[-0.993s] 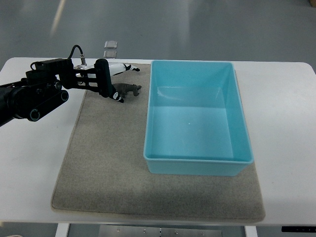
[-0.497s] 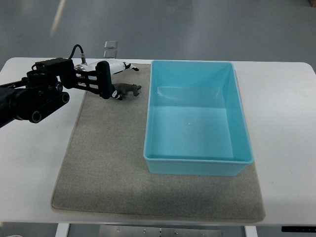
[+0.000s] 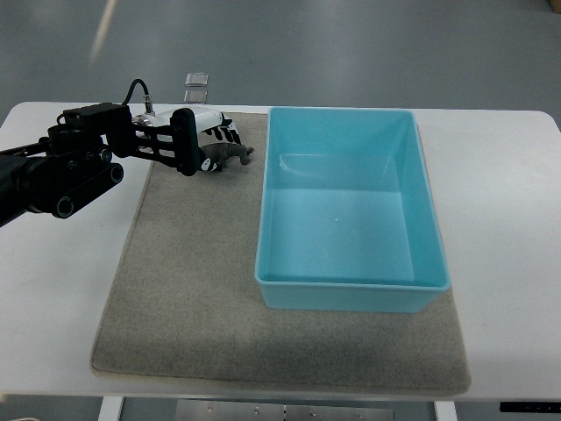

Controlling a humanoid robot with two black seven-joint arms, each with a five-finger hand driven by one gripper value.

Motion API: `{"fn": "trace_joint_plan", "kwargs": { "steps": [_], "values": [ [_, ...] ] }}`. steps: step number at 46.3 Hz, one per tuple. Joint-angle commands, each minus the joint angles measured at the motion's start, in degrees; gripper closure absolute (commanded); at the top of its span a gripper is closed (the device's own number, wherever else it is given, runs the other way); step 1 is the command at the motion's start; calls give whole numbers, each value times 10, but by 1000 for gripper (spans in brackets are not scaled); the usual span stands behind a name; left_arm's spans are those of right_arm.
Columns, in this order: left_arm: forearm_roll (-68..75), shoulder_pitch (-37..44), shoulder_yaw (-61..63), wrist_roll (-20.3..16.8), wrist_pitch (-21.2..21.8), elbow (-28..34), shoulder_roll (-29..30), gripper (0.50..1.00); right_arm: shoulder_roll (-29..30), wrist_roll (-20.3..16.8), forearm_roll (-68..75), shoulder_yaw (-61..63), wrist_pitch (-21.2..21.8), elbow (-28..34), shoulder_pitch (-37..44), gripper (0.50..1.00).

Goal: Place brown hippo in blue box with left hand
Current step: 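Close the left hand's fingers around the brown hippo, then lift the hippo with the left hand and carry it over the blue box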

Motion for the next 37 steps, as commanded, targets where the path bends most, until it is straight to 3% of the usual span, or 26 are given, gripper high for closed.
{"fn": "trace_joint_plan", "kwargs": {
  "steps": [1,6,37],
  "values": [
    [1,0,0,0,0,0,0,936,0,0,0,0,0,0,0,564],
    [1,0,0,0,0,0,0,967,0,0,0,0,0,0,0,564],
    [-9,-35,-10,1,6,-4,2,952,0,0,0,0,0,0,0,564]
  ]
}}
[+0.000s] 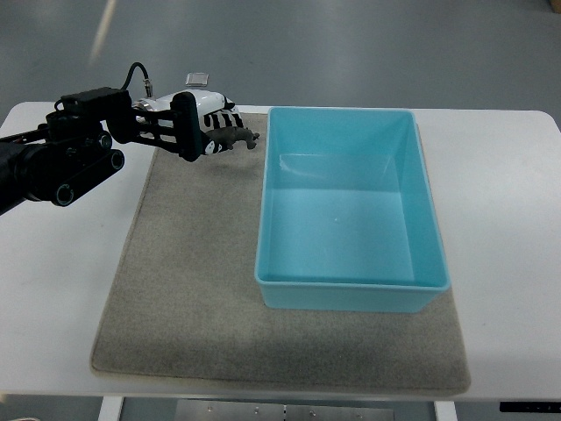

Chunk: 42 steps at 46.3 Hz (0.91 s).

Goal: Place brown hippo in blue box with left hand
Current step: 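Lift the hippo with the left hand and carry it over the blue box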

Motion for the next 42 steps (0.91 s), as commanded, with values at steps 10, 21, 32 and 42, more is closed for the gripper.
{"fn": "trace_joint_plan", "kwargs": {
  "steps": [10,21,32,42],
  "values": [
    [-4,-37,-9,0,1,-5,-1,949,0,0,0,0,0,0,0,564],
    [-4,-45,-20,0,1,-25,-2,943,0,0,0,0,0,0,0,564],
    [-4,-50,-42,1,3,-59,-1,934,0,0,0,0,0,0,0,564],
    [-3,-61,-42,1,3,-71,7,924,0,0,0,0,0,0,0,564]
  ]
}}
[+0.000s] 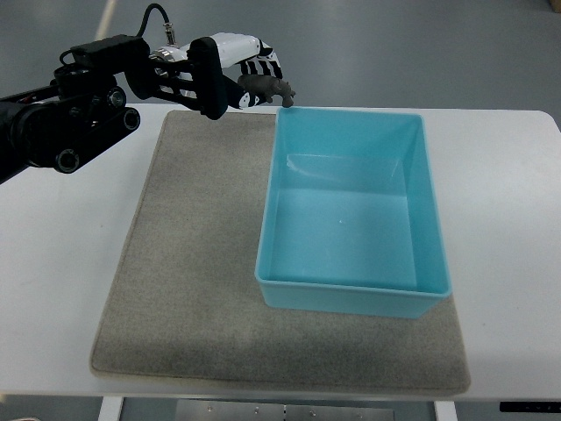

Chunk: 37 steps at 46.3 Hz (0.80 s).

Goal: Place brown hippo in blue box with left hand
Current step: 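Lift the hippo with the left hand and carry it over the blue box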

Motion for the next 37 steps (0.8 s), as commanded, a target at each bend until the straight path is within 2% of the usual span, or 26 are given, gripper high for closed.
{"fn": "trace_joint_plan", "kwargs": {
  "steps": [1,7,28,37],
  "values": [
    [-1,-2,0,-1,0,0,4,924,0,0,0,0,0,0,0,564],
    [-1,-5,-12,-1,0,-5,6,922,0,0,0,0,0,0,0,564],
    [-8,2,-22,-1,-4,-121,5,911,0,0,0,0,0,0,0,564],
    [-11,10,-21,-2,-8,-149,-1,907,0,0,0,0,0,0,0,564]
  ]
}}
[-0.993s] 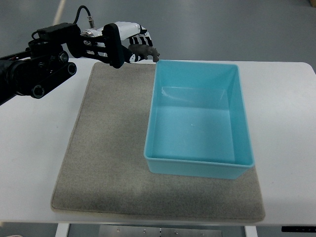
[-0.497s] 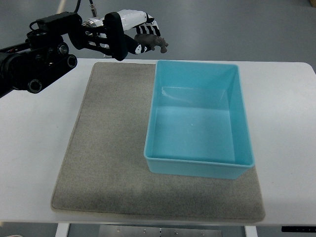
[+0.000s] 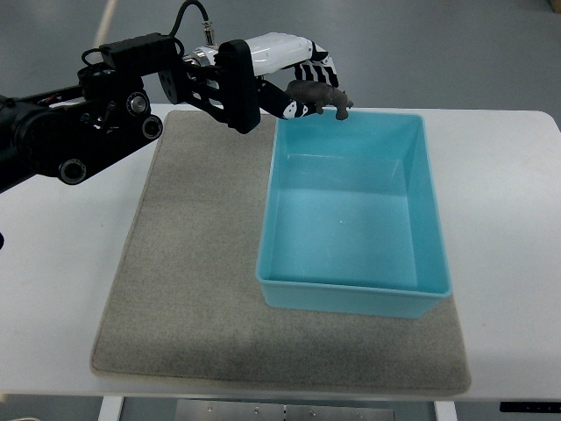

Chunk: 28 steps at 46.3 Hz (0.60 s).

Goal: Place brown hippo in blue box with left hand
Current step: 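Lift the hippo with the left hand and carry it over the blue box, then open the left hand to drop the hippo into the box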

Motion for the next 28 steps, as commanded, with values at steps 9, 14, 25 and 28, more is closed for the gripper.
{"fn": "trace_joint_plan", "kwargs": {
  "steps": [9,14,25,28],
  "values": [
    [-2,25,3,-2,-4,-27,-16,892,0,0,0,0,0,0,0,564],
    [-4,33,5,-2,-5,-28,-25,881,0,0,0,0,0,0,0,564],
    [-5,53,5,-2,-9,-28,-37,821,0,0,0,0,0,0,0,564],
    [-5,57,5,-2,-9,-28,-39,763,0,0,0,0,0,0,0,564]
  ]
}}
